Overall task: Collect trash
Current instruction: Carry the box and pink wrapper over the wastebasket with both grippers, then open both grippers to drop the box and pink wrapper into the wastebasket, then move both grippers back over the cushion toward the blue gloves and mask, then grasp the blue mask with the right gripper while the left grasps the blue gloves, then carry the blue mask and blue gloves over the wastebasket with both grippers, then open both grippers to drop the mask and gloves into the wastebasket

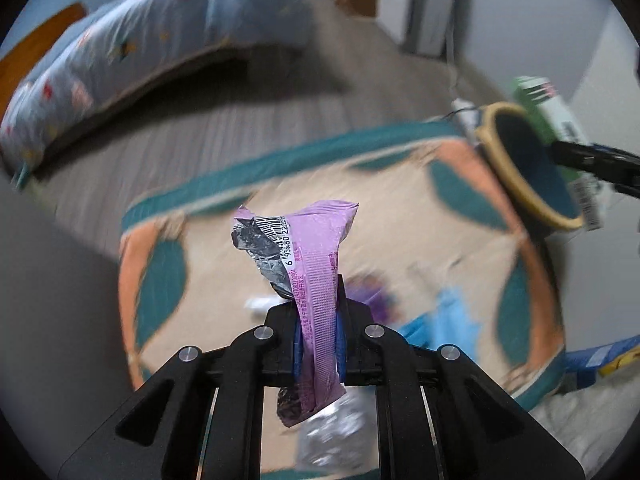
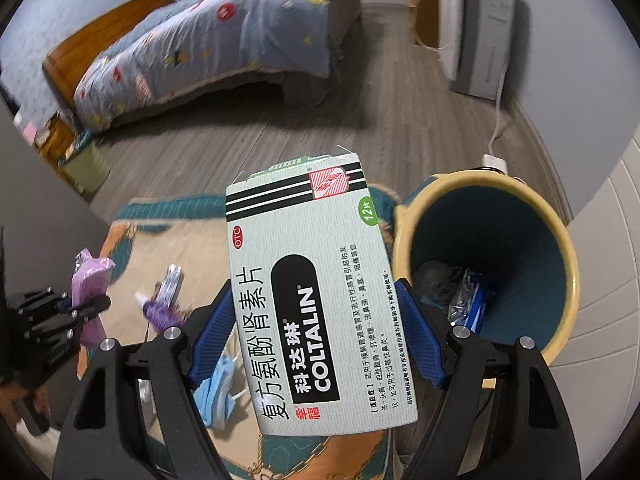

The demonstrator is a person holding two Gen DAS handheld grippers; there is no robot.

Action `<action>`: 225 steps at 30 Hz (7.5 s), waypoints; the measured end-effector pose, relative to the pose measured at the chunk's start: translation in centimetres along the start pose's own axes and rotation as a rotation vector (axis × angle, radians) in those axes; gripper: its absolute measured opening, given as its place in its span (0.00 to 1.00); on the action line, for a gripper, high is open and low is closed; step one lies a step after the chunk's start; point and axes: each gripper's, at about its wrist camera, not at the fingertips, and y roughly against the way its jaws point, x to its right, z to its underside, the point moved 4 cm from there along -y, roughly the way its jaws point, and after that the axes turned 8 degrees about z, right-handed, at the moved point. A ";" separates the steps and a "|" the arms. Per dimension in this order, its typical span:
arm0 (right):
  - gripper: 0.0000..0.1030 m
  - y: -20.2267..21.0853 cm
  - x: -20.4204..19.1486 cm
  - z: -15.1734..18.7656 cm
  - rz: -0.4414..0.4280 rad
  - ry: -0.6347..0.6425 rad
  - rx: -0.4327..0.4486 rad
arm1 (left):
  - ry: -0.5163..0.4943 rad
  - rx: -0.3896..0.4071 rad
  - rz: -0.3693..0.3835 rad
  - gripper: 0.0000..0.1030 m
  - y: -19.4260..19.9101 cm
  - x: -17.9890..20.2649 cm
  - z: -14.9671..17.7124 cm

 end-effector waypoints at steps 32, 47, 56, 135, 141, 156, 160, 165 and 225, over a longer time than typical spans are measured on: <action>0.74 -5.1 20.5 2.3 0.262 -0.489 -0.067 | -0.274 0.054 0.306 0.60 -9.9 22.8 -14.3; 0.94 -5.0 16.3 0.4 0.194 -0.388 0.003 | -0.223 0.113 0.205 0.75 -8.9 16.4 -14.0; 0.94 -4.3 17.2 0.7 0.211 -0.399 0.002 | -0.172 0.130 0.166 0.88 -6.5 12.4 -11.6; 0.15 -5.3 -5.4 6.1 0.063 0.117 -0.226 | -0.058 -0.118 0.052 0.91 -5.9 3.3 6.4; 0.15 -5.6 -6.5 6.5 0.055 0.158 -0.233 | -0.042 -0.180 0.097 0.59 -7.4 3.3 7.3; 0.15 -5.1 -5.3 5.4 0.050 0.116 -0.204 | -0.038 -0.024 0.140 0.43 -3.5 3.3 4.3; 0.15 -3.8 -5.2 4.0 0.040 0.112 -0.151 | -0.048 0.047 0.102 0.43 -1.7 3.0 3.0; 0.15 -1.9 -5.1 2.5 0.023 0.116 -0.083 | -0.046 0.105 0.085 0.43 0.1 2.8 2.2; 0.15 -3.8 20.3 1.7 0.185 -0.531 -0.023 | -0.313 0.139 0.275 0.53 -9.5 23.4 -12.8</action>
